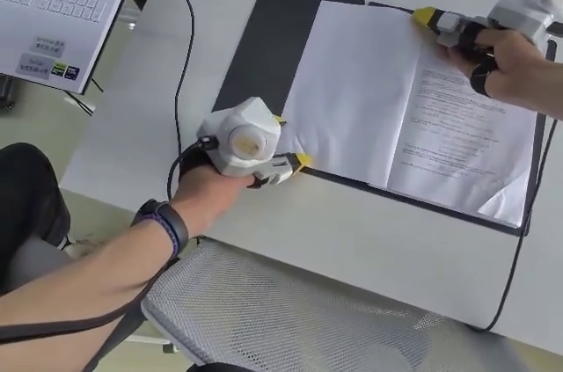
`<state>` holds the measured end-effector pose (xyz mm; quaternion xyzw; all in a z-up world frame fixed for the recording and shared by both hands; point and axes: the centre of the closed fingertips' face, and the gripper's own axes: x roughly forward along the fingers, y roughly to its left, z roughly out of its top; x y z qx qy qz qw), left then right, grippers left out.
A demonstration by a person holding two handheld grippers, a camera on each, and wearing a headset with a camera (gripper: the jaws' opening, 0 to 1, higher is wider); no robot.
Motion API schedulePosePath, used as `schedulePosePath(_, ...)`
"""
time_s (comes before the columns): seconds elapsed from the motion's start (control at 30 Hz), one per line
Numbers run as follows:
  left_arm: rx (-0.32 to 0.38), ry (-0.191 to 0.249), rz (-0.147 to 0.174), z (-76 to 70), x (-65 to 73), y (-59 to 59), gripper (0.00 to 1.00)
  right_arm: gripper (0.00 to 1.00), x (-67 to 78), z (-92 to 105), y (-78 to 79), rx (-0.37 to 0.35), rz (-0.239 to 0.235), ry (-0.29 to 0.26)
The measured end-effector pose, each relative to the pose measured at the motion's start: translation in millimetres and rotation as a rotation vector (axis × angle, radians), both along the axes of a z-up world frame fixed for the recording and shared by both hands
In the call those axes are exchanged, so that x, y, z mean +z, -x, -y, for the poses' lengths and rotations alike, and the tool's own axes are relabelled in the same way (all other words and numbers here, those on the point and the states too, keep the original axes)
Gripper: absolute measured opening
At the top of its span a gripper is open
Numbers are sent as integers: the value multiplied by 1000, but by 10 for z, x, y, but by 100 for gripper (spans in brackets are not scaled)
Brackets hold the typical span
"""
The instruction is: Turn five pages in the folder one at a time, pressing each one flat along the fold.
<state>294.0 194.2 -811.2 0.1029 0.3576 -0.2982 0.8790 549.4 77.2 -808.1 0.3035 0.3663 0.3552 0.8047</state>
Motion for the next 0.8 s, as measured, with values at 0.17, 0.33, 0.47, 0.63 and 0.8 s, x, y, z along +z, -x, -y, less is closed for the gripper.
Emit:
schedulePosePath(0.17, 0, 4, -2, 3, 11, 5, 41, 0, -22, 1, 177, 38, -8, -31)
schedulePosePath(0.33, -1, 5, -1, 7, 26, 12, 41, 0, -21, -12, 360, 67, -7, -58)
schedulePosePath(0.47, 1, 6, -1, 6, 19, 9, 41, 0, -12, -26, 483, 89, -4, -63)
schedulePosePath(0.63, 0, 9, 0, 7, 19, 10, 41, 0, 27, -49, 670, 105, -4, -75)
schedulePosePath(0.8, 1, 11, 2, 13, 36, 19, 41, 0, 91, -67, 894, 117, -1, -91)
